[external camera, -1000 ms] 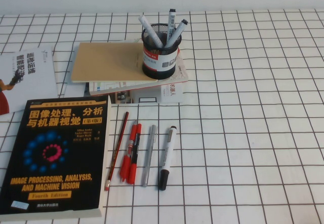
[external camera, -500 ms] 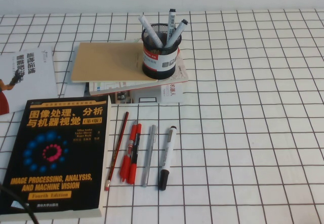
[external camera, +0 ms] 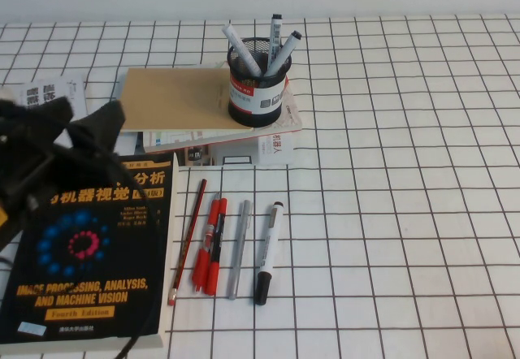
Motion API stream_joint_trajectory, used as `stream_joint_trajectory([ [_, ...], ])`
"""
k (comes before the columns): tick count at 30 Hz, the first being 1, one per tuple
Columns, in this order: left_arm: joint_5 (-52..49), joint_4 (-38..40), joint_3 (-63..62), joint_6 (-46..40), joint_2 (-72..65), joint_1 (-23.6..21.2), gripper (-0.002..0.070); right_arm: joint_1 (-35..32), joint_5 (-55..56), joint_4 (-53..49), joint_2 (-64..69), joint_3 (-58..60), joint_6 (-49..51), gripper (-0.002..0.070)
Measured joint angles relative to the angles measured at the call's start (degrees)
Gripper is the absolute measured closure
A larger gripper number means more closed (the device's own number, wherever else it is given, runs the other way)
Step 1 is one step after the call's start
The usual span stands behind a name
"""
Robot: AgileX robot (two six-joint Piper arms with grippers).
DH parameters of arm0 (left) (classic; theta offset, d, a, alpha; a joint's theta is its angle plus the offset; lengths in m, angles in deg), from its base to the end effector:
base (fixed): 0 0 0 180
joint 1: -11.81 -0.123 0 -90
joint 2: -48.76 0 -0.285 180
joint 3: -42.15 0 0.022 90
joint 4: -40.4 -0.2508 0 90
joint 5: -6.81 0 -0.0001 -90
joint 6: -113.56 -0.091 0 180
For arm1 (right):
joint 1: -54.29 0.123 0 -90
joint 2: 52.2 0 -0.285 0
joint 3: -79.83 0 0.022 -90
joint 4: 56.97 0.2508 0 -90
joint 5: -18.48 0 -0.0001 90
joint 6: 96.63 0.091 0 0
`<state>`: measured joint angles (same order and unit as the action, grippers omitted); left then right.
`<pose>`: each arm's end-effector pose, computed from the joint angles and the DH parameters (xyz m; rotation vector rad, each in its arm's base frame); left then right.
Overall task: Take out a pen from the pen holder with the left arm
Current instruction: 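Take a marker out of the pen holder and lay it on the table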
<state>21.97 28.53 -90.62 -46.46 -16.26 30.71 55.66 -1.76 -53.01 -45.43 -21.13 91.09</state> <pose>0.1973 -0.0727 0.2949 0.1957 1.7049 -0.4020 0.0529 0.0034 0.1717 0.1460 1.8480 0.1778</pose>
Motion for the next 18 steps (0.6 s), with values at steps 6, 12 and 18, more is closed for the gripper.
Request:
stream_joint_trajectory([
  [6,13.28,-3.98,-7.91,1.14,-16.2,1.35,0.0225,0.0,0.0,0.0,0.0,0.0,0.0,0.0693],
  [12,22.49,-4.66,-17.11,1.5,-30.47,1.58,0.0223,0.0,0.0,0.0,0.0,0.0,0.0,0.0693],
  [18,24.7,-4.79,-26.04,2.37,-41.44,1.58,0.0223,0.0,0.0,0.0,0.0,0.0,0.0,0.0692],
])
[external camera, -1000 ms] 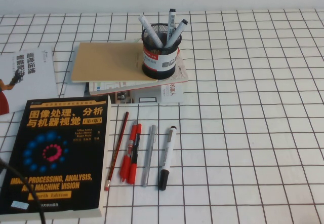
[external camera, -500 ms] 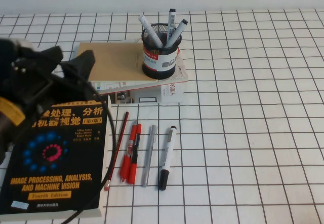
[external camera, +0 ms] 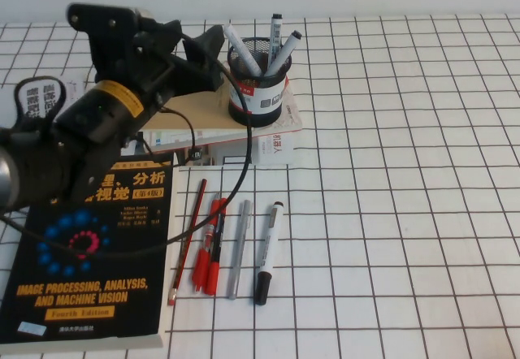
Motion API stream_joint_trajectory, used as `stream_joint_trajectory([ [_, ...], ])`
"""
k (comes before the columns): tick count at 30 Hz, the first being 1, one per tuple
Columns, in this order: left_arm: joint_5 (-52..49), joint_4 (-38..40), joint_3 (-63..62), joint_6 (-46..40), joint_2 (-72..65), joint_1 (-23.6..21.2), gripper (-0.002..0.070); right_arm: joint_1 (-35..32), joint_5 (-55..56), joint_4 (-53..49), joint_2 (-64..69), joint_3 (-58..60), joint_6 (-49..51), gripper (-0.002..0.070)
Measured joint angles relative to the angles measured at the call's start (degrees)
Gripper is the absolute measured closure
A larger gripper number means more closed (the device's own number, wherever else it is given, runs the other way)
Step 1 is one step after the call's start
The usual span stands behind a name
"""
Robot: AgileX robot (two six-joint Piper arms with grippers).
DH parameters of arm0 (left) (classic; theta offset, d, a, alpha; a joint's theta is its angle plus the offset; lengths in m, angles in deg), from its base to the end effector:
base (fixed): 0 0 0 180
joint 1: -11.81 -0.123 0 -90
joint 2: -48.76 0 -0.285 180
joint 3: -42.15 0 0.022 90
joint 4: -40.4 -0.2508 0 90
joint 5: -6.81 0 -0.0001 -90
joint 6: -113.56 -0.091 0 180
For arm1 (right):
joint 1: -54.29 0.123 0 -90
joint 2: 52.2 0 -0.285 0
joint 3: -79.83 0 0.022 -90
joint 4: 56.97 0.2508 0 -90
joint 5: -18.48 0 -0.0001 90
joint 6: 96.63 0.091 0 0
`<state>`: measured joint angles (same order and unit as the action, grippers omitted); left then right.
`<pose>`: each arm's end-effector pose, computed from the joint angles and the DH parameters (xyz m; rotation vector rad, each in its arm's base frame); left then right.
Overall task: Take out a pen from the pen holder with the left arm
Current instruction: 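Take a marker out of the pen holder and lay it on the table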
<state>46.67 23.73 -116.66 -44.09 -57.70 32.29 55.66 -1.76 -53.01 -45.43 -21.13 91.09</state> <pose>0.3522 -0.1494 0.2620 0.2996 1.5516 -0.5538 0.0529 0.0034 0.1717 0.1460 1.8480 0.1778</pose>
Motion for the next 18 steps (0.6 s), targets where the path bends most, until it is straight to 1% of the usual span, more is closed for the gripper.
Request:
stream_joint_trajectory([
  [6,2.16,0.1,-6.04,3.16,-7.47,0.0,0.0223,0.0,0.0,0.0,0.0,0.0,0.0,0.0692],
  [12,2.77,0.1,-12.86,8.29,-14.52,0.0,0.0223,0.0,0.0,0.0,0.0,0.0,0.0,0.0692],
  [18,2.77,1.32,-18.76,10.08,-20.6,0.0,0.0223,0.0,0.0,0.0,0.0,0.0,0.0,0.0693],
])
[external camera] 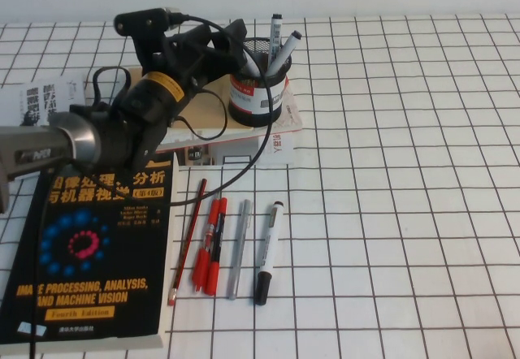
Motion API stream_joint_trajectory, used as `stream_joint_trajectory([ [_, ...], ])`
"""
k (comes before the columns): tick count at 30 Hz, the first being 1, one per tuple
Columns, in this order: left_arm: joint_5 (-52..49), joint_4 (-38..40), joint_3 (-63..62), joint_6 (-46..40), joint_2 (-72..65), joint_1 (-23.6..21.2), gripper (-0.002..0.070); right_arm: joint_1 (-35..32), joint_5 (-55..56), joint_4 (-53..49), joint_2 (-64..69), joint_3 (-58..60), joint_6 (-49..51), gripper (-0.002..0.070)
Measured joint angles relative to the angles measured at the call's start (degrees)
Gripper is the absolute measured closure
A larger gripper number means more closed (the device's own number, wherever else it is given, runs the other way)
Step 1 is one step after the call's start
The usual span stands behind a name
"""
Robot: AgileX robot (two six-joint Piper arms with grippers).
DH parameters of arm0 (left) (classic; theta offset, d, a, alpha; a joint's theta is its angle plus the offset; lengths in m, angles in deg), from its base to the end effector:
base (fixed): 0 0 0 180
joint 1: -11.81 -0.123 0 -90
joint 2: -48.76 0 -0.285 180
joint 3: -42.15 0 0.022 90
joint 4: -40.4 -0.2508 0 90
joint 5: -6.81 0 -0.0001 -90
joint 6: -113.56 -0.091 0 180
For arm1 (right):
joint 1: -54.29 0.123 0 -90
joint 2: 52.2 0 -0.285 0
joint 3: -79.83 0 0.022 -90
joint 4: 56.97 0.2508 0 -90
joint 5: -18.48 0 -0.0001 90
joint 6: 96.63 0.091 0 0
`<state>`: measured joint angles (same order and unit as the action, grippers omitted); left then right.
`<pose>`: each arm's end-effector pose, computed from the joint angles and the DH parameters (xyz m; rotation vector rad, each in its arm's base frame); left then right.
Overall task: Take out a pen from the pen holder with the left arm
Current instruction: 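Take a marker out of the pen holder and lay it on the table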
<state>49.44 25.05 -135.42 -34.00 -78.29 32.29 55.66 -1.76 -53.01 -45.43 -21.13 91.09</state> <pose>0.4334 -0.1793 0.2112 0.1399 1.5717 -0.7103 0.0529 0.0034 0.1717 0.1460 1.8480 0.1778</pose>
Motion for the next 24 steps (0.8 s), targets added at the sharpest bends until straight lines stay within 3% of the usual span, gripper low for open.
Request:
stream_joint_trajectory([
  [14,-0.47,0.85,-6.73,5.56,-6.04,0.0,0.023,0.0,0.0,0.0,0.0,0.0,0.0,0.0692],
  [17,-0.47,0.85,-6.73,5.67,-6.04,0.0,0.0299,0.0,0.0,0.0,0.0,0.0,0.0,0.0692],
  [24,-0.21,0.85,-6.73,5.98,-6.04,0.0,0.0558,0.0,0.0,0.0,0.0,0.0,0.0,0.0692],
])
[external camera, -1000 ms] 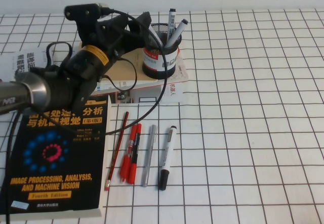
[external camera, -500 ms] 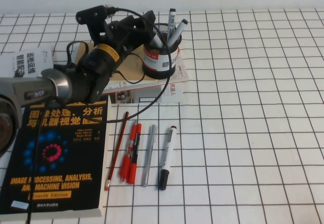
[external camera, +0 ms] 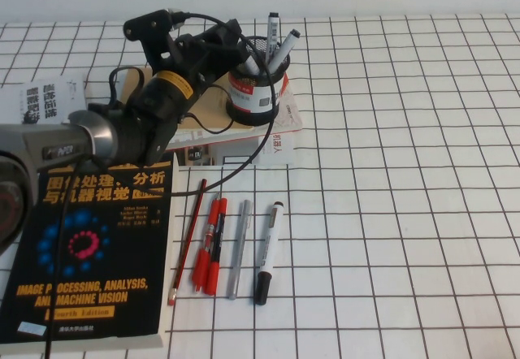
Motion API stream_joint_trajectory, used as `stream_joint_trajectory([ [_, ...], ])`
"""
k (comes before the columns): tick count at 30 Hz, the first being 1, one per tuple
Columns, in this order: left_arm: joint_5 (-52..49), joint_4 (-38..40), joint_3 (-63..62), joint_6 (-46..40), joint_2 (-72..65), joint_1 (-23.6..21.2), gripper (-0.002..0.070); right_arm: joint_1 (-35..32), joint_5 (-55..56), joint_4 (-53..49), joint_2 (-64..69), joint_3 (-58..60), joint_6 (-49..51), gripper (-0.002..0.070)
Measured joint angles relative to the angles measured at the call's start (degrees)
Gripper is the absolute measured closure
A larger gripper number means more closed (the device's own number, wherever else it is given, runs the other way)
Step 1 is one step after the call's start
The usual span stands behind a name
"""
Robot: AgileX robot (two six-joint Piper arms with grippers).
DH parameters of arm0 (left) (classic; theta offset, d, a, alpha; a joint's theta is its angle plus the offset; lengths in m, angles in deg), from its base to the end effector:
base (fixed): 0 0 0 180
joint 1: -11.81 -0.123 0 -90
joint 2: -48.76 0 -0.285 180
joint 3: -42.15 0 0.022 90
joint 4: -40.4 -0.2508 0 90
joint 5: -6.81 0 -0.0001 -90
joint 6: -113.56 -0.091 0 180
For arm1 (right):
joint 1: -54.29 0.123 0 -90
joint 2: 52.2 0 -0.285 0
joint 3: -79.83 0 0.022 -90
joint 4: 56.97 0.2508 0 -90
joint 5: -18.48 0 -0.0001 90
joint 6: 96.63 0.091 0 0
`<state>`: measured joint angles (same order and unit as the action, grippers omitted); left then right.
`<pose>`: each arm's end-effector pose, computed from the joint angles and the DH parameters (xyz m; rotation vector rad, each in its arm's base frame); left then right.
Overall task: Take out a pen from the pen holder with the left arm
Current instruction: 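Take a marker out of the pen holder and lay it on the table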
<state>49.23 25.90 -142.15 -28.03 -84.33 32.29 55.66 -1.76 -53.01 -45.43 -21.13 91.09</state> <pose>0.4570 -0.1871 0.1953 0.0423 1.5777 -0.7935 0.0529 0.0034 0.1717 0.1460 1.8480 0.1778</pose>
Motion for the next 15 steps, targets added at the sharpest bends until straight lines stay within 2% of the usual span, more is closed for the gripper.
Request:
stream_joint_trajectory([
  [15,0.4,-1.44,-0.14,-0.33,1.61,-0.22,0.0561,0.0,0.0,0.0,0.0,0.0,0.0,0.0692],
])
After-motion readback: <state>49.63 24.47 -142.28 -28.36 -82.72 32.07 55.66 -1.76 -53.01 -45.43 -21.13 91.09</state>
